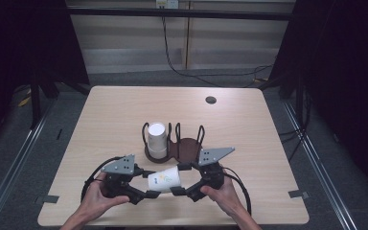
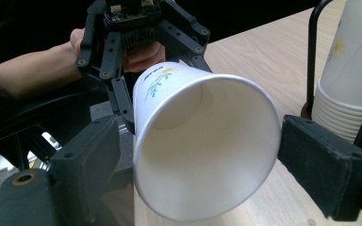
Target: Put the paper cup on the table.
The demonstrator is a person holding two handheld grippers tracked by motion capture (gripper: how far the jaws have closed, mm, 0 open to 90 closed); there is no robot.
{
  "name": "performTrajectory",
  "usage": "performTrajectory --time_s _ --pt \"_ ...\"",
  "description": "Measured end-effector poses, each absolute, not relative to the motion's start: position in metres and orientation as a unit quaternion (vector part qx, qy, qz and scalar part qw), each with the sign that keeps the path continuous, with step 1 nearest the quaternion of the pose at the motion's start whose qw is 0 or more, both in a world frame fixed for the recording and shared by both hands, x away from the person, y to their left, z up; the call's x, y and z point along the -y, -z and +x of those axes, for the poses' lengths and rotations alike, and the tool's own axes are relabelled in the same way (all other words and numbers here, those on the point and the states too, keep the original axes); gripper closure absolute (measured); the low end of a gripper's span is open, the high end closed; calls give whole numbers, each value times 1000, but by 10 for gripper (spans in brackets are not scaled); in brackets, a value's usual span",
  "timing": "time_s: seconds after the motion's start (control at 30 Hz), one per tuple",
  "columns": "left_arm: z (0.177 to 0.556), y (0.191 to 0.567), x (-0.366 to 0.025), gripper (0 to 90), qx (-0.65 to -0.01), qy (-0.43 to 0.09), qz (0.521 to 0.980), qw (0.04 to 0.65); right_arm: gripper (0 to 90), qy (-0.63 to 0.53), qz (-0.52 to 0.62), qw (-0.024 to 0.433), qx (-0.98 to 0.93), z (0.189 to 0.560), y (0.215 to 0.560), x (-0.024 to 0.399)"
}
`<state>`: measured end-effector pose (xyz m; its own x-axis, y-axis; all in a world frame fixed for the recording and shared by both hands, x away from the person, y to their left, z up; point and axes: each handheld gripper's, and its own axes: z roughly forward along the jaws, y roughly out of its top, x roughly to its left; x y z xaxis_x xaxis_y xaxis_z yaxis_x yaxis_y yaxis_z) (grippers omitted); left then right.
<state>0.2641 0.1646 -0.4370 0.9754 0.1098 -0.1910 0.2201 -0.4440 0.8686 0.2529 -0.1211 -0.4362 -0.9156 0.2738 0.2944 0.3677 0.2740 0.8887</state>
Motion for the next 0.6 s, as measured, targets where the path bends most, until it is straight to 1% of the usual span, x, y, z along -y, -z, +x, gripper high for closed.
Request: performTrajectory --time_s 0.27,0.37,0.47,0.5,0.6 --pt "264 436 -165 366 -95 56 844 524 131 567 -206 55 796 255 441 120" --pt "264 436 -164 366 -94 59 844 525 134 570 -204 71 793 257 443 120" --pt "264 437 -164 366 -93 63 843 526 171 573 -202 84 790 258 444 118" --pt "264 437 -164 366 -92 66 843 526 195 577 -204 88 786 258 444 118" --pt "266 438 -165 366 -94 71 841 527 217 580 -204 89 784 260 444 119"
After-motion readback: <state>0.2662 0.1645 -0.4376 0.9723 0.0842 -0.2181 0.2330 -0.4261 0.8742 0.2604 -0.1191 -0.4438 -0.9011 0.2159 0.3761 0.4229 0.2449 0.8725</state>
